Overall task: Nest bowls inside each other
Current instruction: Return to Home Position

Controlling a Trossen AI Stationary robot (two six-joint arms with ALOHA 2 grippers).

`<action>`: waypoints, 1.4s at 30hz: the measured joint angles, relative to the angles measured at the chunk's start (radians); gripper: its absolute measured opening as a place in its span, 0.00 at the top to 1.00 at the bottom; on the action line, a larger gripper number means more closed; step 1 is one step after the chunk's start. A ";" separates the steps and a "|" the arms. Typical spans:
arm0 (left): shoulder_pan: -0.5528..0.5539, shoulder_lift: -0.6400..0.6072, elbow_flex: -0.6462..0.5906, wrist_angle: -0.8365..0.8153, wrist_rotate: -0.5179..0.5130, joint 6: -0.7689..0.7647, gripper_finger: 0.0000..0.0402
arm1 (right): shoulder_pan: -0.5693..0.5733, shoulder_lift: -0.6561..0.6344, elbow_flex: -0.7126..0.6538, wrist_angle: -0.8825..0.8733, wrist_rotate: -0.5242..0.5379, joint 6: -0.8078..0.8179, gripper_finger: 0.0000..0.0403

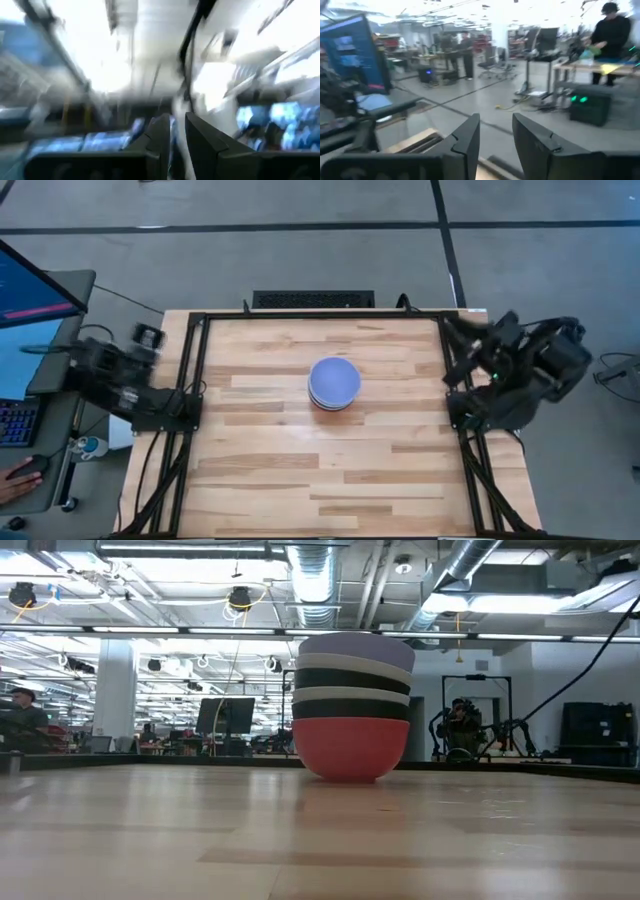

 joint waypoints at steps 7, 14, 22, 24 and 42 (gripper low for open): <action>0.010 0.003 -0.224 0.151 -0.263 -0.055 0.87 | 0.039 -0.100 -0.376 0.020 0.001 0.255 0.66; 0.010 0.002 -0.507 0.591 -0.468 0.073 0.87 | -0.045 -0.087 -0.647 0.078 0.002 0.360 0.66; 0.013 0.009 -0.498 0.346 -0.961 -0.149 0.87 | -0.245 -0.081 -0.887 0.160 -0.002 0.562 0.66; 0.013 0.009 -0.498 0.284 -1.045 -0.244 0.87 | -0.284 -0.063 -0.926 0.221 0.001 0.607 0.66; 0.167 0.042 -0.496 -0.248 -0.920 -1.232 0.87 | -0.501 -0.075 -1.327 0.847 -0.008 1.190 0.66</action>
